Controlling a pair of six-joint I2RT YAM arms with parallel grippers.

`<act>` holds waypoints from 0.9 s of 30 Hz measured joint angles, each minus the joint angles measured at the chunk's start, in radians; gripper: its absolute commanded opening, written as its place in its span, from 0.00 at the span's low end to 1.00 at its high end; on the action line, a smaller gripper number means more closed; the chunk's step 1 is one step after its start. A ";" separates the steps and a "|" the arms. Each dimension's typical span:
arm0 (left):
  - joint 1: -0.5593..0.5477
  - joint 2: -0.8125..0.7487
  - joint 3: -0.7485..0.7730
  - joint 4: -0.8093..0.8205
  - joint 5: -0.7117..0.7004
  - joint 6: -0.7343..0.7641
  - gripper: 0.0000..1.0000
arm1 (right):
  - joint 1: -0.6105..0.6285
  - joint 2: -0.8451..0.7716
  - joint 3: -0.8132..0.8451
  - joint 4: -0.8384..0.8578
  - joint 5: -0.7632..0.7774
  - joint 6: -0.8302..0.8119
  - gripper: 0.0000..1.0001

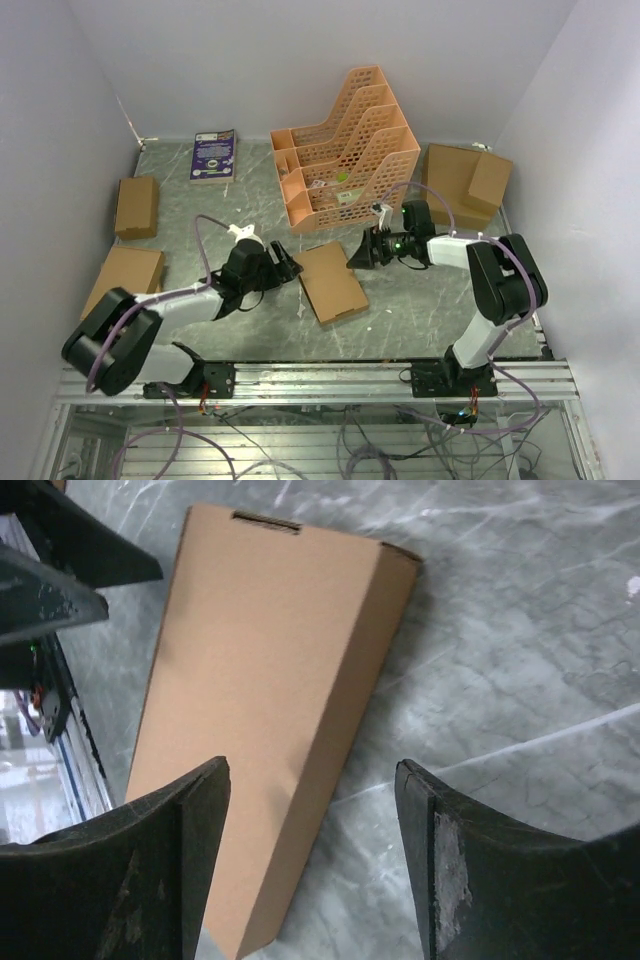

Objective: Fold the paper box

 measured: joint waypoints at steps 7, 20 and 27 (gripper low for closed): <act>0.002 0.207 0.095 0.098 0.046 0.020 0.48 | 0.002 0.088 0.016 0.091 0.011 0.086 0.59; 0.005 0.289 0.146 0.163 0.105 0.044 0.51 | -0.001 0.123 0.026 0.124 -0.004 0.122 0.49; 0.005 0.026 0.082 0.147 0.077 0.046 0.77 | -0.033 0.130 -0.017 0.153 -0.035 0.163 0.33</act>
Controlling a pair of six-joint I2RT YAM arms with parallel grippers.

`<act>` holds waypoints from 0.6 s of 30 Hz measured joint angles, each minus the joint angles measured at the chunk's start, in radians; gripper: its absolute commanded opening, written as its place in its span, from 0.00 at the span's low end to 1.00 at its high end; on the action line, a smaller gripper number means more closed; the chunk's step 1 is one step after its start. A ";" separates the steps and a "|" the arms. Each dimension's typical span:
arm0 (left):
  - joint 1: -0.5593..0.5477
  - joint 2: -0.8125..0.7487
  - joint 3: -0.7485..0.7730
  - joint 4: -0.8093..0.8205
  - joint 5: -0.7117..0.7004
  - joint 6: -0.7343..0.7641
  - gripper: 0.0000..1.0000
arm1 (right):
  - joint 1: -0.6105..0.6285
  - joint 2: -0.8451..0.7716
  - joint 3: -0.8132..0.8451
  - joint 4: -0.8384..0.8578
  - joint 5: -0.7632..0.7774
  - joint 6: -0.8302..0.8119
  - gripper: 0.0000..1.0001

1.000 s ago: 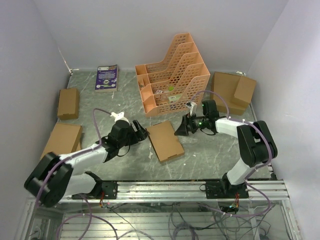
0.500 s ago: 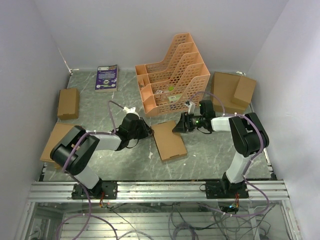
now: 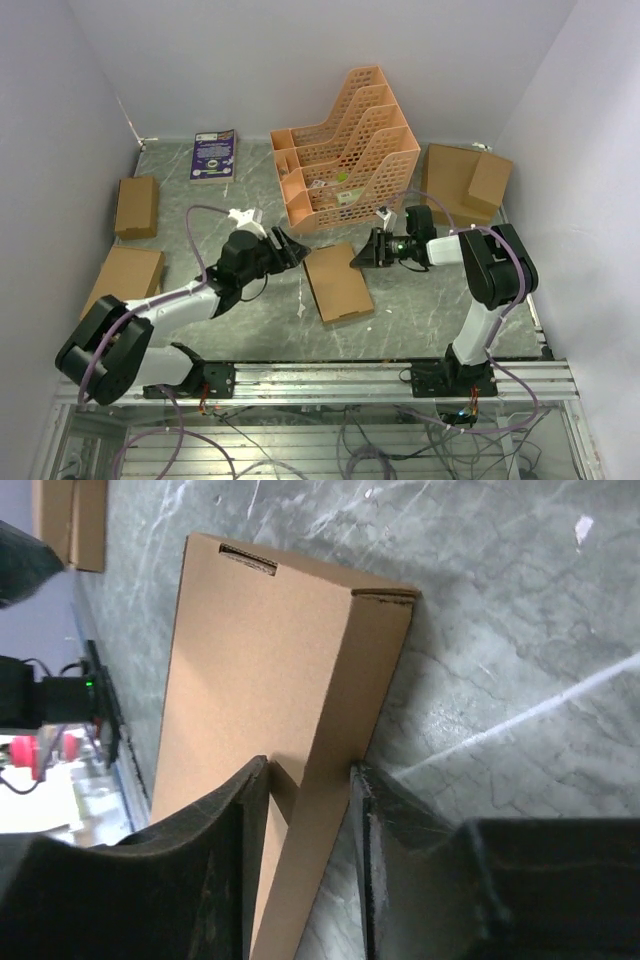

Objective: Fold the paper box

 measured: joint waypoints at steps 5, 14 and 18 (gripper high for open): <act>0.000 -0.041 -0.143 0.080 -0.005 -0.092 0.81 | -0.051 0.050 -0.011 0.043 -0.091 0.061 0.30; -0.030 0.182 -0.240 0.360 0.021 -0.275 0.88 | -0.094 0.095 -0.019 0.087 -0.167 0.129 0.29; -0.049 0.329 -0.209 0.531 0.045 -0.328 0.90 | -0.106 0.110 -0.019 0.096 -0.188 0.145 0.29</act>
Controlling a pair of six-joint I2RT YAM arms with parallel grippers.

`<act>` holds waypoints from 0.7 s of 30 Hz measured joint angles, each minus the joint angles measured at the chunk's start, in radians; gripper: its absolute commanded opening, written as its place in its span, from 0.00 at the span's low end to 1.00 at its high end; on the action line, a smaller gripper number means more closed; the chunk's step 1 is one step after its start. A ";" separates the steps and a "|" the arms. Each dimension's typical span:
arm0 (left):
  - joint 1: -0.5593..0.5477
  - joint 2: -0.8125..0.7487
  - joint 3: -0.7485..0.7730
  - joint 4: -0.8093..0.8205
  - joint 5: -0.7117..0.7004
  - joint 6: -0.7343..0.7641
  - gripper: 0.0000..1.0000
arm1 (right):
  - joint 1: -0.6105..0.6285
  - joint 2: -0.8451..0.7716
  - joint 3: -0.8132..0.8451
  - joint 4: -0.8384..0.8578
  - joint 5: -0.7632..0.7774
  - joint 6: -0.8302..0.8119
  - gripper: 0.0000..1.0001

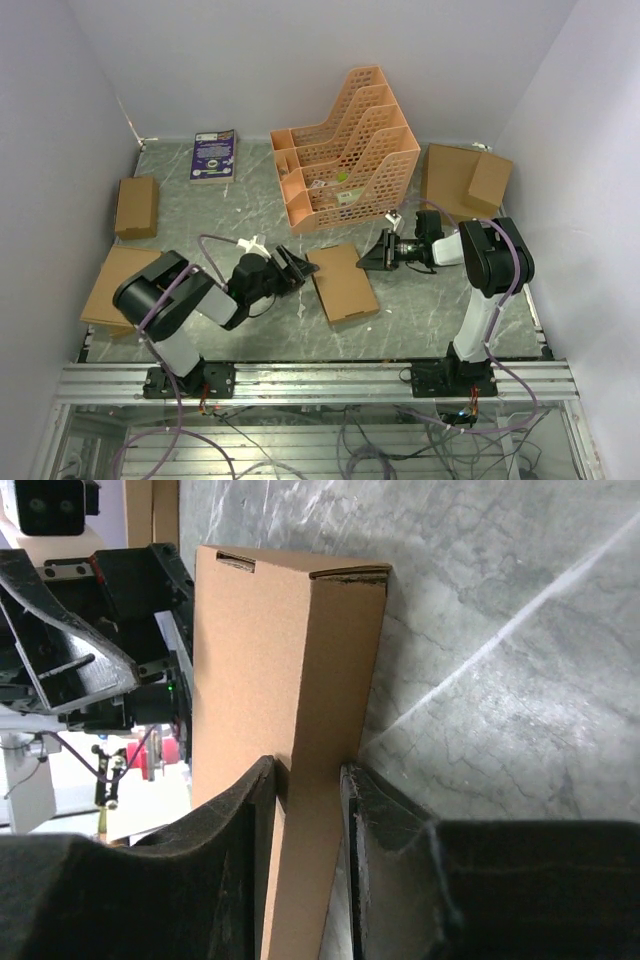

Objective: Fold the paper box

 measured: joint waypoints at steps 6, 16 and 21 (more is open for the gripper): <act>-0.037 0.119 0.021 0.158 0.004 -0.048 0.90 | -0.025 0.015 -0.002 0.003 -0.029 0.021 0.29; -0.103 0.246 0.097 0.216 0.000 -0.071 0.46 | -0.039 0.042 -0.002 0.024 -0.064 0.050 0.30; -0.103 0.280 0.101 0.277 0.000 -0.104 0.32 | -0.045 0.042 -0.002 0.024 -0.072 0.051 0.39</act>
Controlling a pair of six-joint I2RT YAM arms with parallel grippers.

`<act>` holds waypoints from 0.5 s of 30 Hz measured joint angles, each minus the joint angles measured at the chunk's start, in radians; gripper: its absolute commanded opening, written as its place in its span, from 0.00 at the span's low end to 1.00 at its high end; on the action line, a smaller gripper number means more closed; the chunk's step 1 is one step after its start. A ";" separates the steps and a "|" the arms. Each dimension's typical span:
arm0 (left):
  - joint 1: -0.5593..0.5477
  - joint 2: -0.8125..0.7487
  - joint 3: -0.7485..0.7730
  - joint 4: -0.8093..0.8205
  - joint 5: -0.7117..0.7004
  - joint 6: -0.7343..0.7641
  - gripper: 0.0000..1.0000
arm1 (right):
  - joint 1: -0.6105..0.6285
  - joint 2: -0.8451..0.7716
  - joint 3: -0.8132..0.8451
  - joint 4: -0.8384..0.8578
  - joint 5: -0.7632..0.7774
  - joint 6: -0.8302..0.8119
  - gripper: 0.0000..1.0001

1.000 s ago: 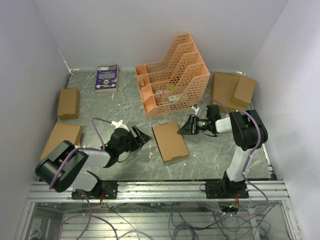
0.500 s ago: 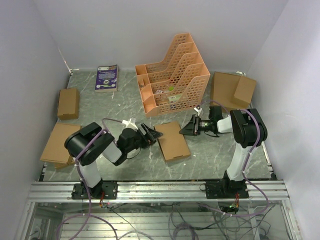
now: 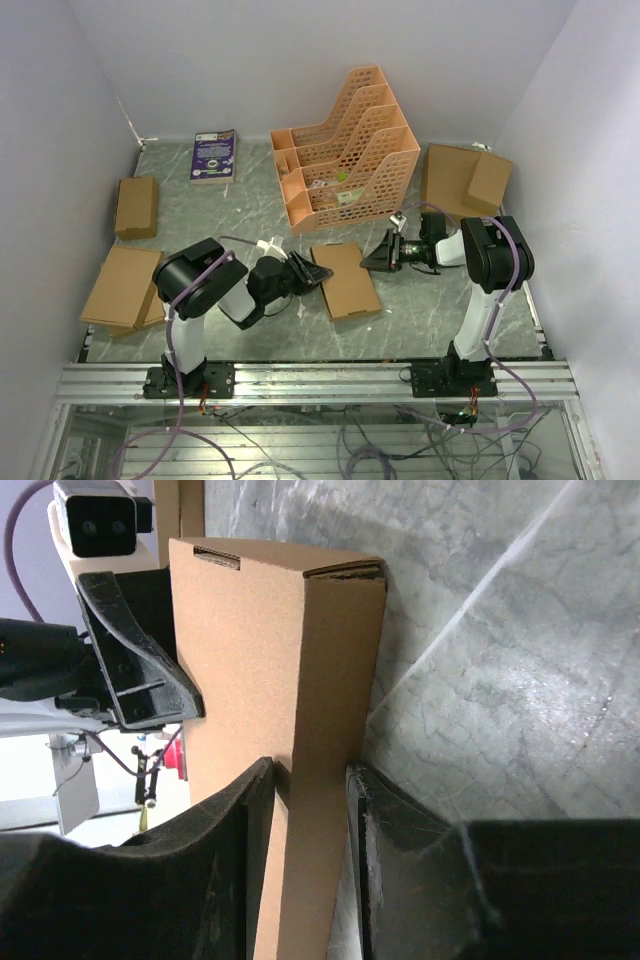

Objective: Fold the paper box

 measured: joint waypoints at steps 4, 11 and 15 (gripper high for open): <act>-0.001 -0.056 0.003 -0.058 -0.003 0.024 0.31 | 0.002 -0.019 0.002 -0.014 -0.011 -0.010 0.58; -0.005 -0.391 0.055 -0.504 -0.040 0.200 0.32 | -0.043 -0.137 0.036 -0.155 0.034 -0.132 0.66; -0.005 -0.571 0.195 -0.934 -0.104 0.368 0.31 | -0.133 -0.278 0.083 -0.267 0.047 -0.250 0.66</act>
